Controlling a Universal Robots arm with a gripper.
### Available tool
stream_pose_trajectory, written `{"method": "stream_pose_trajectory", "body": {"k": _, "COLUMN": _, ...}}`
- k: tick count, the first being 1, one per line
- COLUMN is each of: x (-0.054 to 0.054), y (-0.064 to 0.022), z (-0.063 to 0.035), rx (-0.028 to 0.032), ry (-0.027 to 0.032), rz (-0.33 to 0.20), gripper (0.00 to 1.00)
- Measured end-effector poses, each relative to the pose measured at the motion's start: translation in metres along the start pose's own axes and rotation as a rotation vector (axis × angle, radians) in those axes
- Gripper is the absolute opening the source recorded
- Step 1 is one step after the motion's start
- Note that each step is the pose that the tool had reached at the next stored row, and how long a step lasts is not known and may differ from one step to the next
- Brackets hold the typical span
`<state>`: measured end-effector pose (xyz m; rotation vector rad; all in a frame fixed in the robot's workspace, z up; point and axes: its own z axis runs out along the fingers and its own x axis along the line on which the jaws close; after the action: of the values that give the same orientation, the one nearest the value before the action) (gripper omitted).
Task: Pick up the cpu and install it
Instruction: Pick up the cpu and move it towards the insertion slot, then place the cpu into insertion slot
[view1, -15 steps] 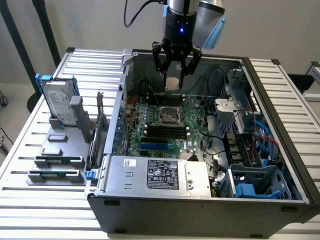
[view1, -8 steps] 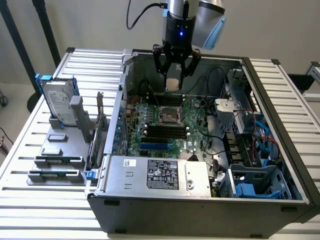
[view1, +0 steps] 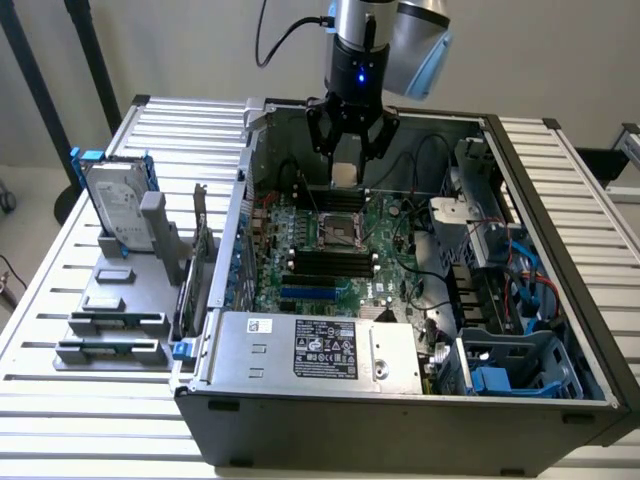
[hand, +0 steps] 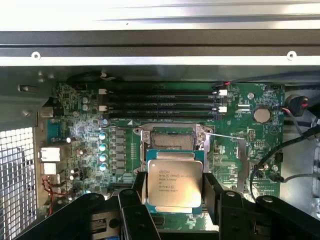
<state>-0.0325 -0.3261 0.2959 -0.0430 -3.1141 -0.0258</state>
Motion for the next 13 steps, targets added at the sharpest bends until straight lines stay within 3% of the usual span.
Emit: {"method": "stream_pose_trajectory", "body": {"k": 13, "x": 0.0000, "y": 0.0000, "z": 0.0000, "rx": -0.0006, "ry": 0.0003, "rz": 0.000, "gripper": 0.55}}
